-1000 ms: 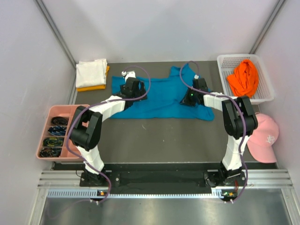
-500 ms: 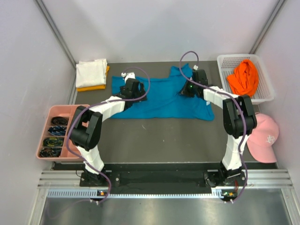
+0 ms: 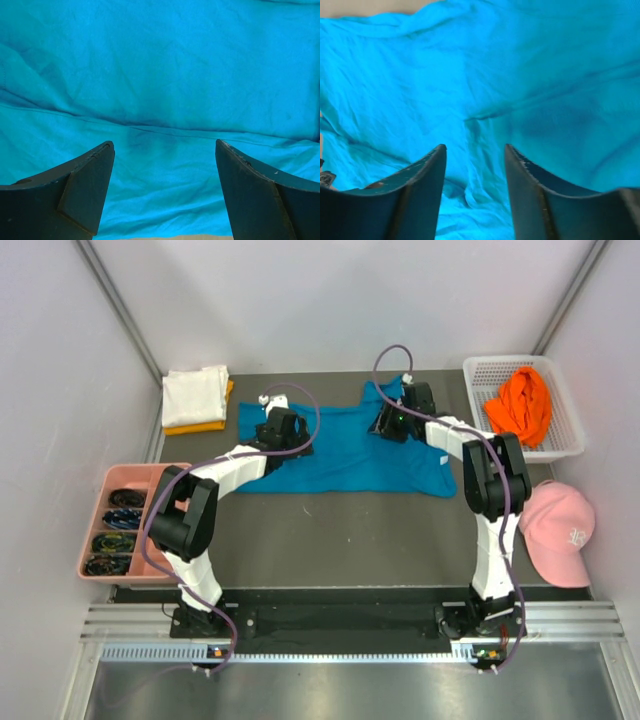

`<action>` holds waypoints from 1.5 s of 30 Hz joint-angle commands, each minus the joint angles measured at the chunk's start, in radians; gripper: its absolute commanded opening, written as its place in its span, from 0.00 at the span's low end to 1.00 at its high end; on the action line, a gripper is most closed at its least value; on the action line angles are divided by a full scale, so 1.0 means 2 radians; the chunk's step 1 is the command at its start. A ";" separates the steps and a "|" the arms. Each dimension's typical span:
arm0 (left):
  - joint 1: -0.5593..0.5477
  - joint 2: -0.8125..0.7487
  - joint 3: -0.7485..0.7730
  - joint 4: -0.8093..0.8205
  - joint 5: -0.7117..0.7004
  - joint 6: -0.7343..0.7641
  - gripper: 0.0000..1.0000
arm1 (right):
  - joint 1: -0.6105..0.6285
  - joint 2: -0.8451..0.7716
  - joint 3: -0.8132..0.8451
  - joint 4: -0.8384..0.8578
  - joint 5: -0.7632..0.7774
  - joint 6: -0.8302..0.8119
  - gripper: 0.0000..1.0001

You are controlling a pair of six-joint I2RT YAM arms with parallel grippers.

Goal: Fold and stack the t-shirts
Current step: Fold the flattened tshirt in 1/3 of the way

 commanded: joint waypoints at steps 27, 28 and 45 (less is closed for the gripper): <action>0.013 -0.161 -0.116 -0.038 -0.023 -0.001 0.86 | 0.003 -0.318 -0.210 -0.124 0.187 -0.031 0.64; 0.013 -0.168 -0.125 -0.040 -0.026 -0.003 0.86 | 0.003 -0.331 -0.223 -0.127 0.190 -0.026 0.64; 0.086 -0.289 -0.226 -0.070 -0.030 -0.016 0.88 | -0.043 -0.411 -0.344 -0.164 0.283 0.020 0.65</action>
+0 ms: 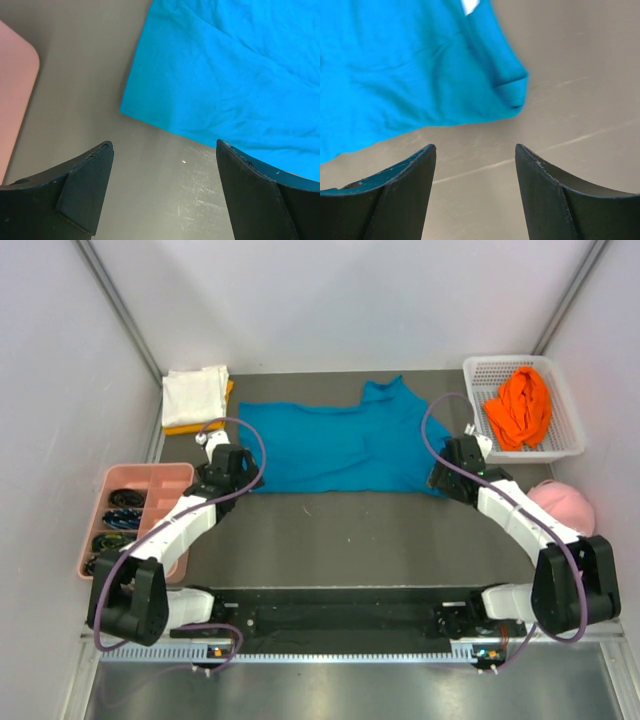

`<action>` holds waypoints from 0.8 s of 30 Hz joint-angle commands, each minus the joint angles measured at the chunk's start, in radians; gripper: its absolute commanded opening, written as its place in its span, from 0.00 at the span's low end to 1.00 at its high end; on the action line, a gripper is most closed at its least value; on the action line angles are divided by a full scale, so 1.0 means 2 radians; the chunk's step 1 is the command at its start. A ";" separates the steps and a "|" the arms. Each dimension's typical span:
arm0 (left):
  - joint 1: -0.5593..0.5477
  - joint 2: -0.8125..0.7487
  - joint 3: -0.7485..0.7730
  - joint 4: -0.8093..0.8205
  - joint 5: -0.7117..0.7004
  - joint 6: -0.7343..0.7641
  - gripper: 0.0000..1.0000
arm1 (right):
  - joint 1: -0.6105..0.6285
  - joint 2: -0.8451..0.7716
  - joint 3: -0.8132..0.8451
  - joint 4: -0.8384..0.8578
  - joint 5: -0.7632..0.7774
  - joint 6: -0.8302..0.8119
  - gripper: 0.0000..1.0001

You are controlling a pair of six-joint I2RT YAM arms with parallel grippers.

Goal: Fold and stack the t-shirts
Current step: Fold the flattened tshirt in 1/3 of the way

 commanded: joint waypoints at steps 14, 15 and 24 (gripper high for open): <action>0.014 -0.010 0.000 0.009 0.015 0.004 0.88 | -0.061 0.067 -0.014 0.064 -0.035 0.006 0.59; 0.014 -0.011 0.000 0.008 0.014 0.005 0.88 | -0.061 0.071 -0.013 0.065 -0.035 0.006 0.59; 0.020 -0.016 0.001 0.006 0.012 0.008 0.88 | -0.066 0.111 0.008 0.080 -0.032 0.005 0.58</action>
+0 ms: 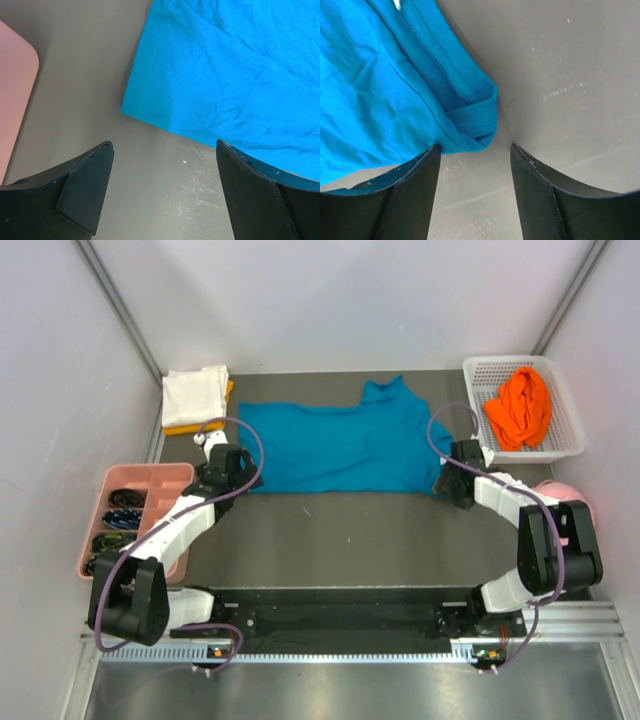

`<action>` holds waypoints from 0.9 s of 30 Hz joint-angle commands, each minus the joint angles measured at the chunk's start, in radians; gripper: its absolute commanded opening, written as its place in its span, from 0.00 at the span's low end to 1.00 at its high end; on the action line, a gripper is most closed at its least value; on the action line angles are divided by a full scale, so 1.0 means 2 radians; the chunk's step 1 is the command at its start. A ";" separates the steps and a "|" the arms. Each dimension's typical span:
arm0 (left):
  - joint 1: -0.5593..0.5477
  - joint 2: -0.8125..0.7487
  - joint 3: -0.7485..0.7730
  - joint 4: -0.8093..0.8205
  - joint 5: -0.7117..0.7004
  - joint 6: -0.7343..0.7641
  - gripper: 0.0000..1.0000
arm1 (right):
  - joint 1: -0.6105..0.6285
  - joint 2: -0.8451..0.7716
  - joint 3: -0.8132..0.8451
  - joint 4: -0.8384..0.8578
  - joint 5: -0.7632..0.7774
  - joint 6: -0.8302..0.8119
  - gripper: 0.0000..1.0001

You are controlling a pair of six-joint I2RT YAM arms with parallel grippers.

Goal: Fold and stack the t-shirts
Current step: Fold the flattened tshirt in 1/3 of the way

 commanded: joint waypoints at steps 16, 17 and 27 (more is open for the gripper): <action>0.007 -0.006 0.004 0.010 0.006 0.007 0.88 | -0.016 0.027 0.054 0.014 0.022 -0.001 0.40; 0.008 -0.005 0.004 0.011 0.006 0.006 0.88 | -0.016 0.028 0.053 0.014 0.024 0.000 0.32; 0.014 0.007 0.013 -0.004 -0.020 0.005 0.88 | -0.016 0.023 0.046 0.016 0.023 0.001 0.00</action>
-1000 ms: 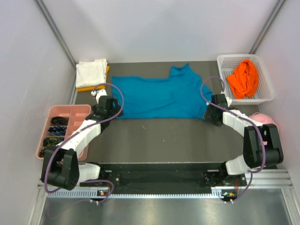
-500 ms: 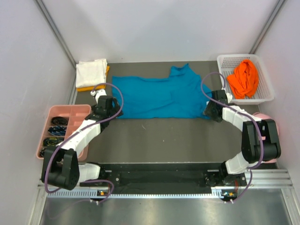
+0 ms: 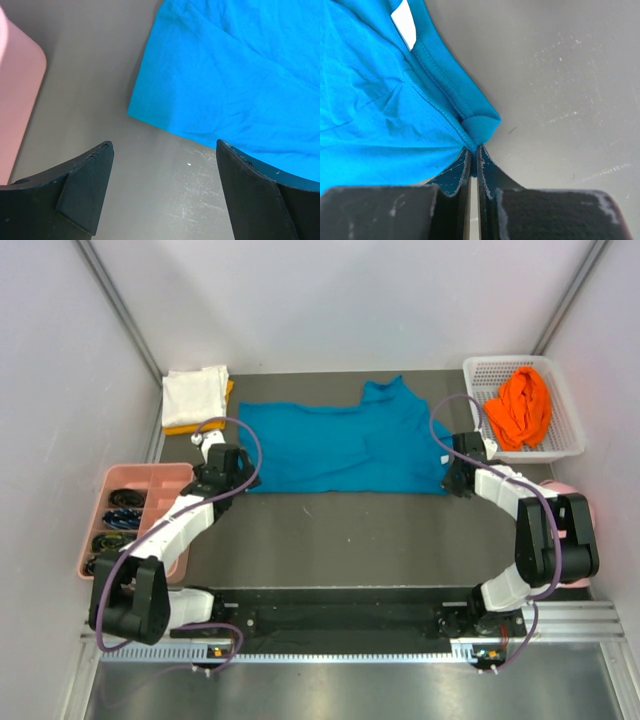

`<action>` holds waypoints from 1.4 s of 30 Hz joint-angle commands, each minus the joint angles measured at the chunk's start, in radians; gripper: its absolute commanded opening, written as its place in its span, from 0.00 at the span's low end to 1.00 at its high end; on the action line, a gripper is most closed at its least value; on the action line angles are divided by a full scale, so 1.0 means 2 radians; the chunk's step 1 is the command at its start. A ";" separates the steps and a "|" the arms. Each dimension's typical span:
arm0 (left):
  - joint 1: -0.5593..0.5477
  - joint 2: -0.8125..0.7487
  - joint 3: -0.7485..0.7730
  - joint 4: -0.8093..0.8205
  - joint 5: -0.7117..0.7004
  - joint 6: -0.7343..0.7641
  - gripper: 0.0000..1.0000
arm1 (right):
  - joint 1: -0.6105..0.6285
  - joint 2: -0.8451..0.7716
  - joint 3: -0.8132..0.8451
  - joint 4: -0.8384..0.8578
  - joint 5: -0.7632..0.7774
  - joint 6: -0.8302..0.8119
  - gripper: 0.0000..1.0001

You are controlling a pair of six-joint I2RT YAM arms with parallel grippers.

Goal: Fold and stack the t-shirts
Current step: Fold the flattened tshirt in 1/3 of the way

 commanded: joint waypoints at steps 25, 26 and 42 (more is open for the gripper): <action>0.056 0.133 0.047 0.047 0.022 -0.029 0.53 | -0.006 0.000 0.011 0.021 -0.015 -0.002 0.00; 0.056 0.134 0.047 0.048 0.023 -0.028 0.53 | -0.007 0.000 0.011 0.021 -0.015 -0.004 0.00; 0.063 0.186 0.060 0.061 0.016 -0.025 0.26 | -0.007 0.000 0.015 0.015 -0.016 -0.007 0.00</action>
